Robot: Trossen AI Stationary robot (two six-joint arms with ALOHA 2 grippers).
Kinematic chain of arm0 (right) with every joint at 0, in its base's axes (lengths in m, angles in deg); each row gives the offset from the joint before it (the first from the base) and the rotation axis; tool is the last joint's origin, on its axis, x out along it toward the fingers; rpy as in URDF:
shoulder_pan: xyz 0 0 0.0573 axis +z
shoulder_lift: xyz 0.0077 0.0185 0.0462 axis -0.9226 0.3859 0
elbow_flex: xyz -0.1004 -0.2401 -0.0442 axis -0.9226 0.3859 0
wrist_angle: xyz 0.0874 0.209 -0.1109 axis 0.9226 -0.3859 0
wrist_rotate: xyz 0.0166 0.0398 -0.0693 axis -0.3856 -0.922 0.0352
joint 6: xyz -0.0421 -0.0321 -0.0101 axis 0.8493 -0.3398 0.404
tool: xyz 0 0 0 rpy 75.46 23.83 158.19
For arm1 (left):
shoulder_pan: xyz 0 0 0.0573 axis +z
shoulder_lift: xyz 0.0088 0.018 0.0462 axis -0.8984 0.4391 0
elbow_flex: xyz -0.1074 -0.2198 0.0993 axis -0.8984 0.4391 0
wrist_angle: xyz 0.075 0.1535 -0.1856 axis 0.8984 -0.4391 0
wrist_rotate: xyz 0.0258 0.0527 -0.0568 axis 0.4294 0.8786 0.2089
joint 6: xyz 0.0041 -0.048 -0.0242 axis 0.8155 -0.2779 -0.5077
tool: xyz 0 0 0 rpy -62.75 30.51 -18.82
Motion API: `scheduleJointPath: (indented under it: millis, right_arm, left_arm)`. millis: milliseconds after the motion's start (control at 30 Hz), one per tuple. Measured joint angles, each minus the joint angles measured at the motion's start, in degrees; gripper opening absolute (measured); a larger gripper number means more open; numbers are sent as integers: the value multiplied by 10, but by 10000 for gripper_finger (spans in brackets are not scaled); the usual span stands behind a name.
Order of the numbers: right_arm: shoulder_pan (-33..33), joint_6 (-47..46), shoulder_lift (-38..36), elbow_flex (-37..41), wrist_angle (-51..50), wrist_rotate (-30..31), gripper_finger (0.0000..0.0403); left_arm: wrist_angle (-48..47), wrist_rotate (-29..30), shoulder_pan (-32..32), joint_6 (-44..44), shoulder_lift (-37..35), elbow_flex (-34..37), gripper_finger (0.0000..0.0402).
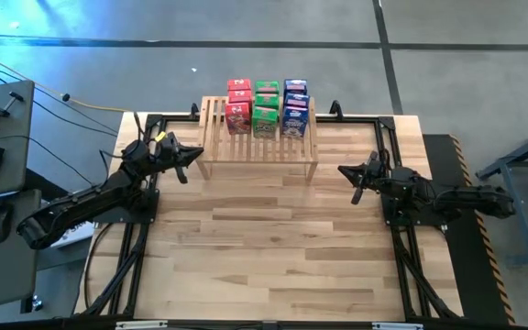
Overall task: Stack cereal on shelf
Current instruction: Return to Home Position
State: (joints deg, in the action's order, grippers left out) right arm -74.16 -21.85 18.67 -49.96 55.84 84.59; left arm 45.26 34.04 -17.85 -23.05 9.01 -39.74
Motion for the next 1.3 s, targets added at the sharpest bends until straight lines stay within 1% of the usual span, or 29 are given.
scheduleJointPath:
  millis: [200, 1300]
  right_arm:
    - [0, 0, 0, 0, 0, 0, 0]
    - [0, 0, 0, 0, 0, 0, 0]
  left_arm:
    - [47, 1, 0, -1, 1, 2, 3]
    - [43, -1, 0, -1, 0, 0, 3]
